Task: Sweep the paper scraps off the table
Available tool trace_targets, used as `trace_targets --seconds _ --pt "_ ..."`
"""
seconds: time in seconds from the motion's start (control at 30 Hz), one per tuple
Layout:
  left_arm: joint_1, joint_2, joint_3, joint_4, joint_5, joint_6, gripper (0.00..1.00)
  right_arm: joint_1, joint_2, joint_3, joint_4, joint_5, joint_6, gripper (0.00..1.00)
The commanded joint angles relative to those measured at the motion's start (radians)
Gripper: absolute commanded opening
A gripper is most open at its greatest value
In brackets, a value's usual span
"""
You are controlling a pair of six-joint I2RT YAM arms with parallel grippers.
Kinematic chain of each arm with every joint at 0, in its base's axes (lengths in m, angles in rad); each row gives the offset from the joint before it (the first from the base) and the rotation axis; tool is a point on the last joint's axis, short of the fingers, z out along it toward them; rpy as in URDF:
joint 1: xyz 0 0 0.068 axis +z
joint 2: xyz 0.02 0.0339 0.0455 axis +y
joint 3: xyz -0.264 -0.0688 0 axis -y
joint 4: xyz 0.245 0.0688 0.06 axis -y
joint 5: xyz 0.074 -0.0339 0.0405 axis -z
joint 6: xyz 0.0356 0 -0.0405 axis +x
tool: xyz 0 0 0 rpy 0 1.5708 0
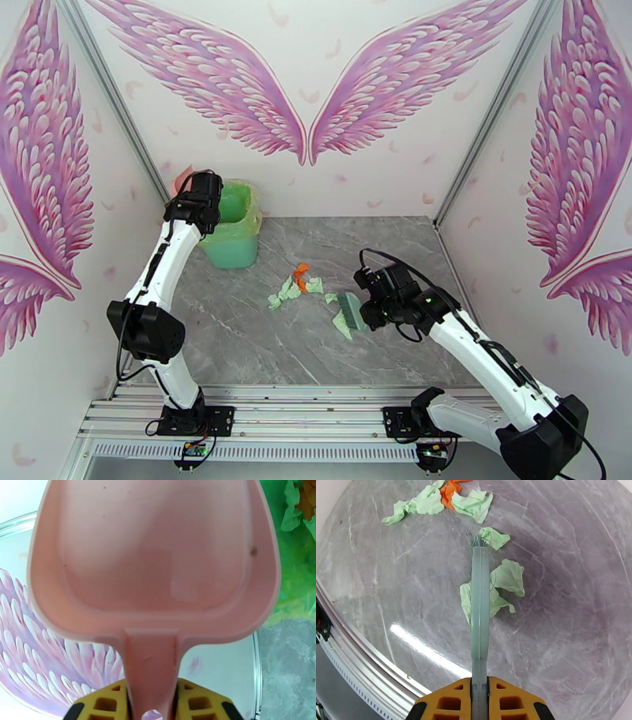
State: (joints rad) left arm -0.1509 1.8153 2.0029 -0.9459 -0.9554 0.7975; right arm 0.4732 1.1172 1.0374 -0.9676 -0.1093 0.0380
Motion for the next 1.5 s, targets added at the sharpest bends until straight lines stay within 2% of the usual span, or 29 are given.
trace_targets --seconds 0.0,0.17,0.27,0.33,0.57,0.77,1.07,1.47 --pt "-0.019 -0.05 0.141 -0.083 0.055 -0.155 0.0 0.004 -0.005 -0.003 0.029 -0.001 0.024 0.0" --pt "-0.098 -0.078 0.352 -0.275 0.3 -0.389 0.0 0.002 0.016 0.062 0.03 -0.009 0.085 0.0" --pt "-0.153 -0.115 0.364 -0.364 0.44 -0.498 0.0 0.002 0.048 0.131 0.047 -0.067 0.148 0.0" --pt "-0.183 -0.168 0.271 -0.377 0.529 -0.551 0.0 0.004 0.078 0.179 0.065 -0.126 0.196 0.0" --pt "-0.251 -0.514 -0.344 -0.185 0.724 -0.676 0.0 0.015 0.241 0.332 0.23 -0.349 0.441 0.0" --pt "-0.289 -0.661 -0.582 -0.154 0.77 -0.736 0.0 0.067 0.533 0.55 0.264 -0.386 0.589 0.0" --pt "-0.295 -0.789 -0.764 -0.113 0.788 -0.72 0.0 0.158 0.976 0.891 0.238 -0.507 0.658 0.0" --pt "-0.295 -0.79 -0.86 -0.046 0.848 -0.687 0.0 0.157 1.115 0.943 0.151 -0.446 0.625 0.0"
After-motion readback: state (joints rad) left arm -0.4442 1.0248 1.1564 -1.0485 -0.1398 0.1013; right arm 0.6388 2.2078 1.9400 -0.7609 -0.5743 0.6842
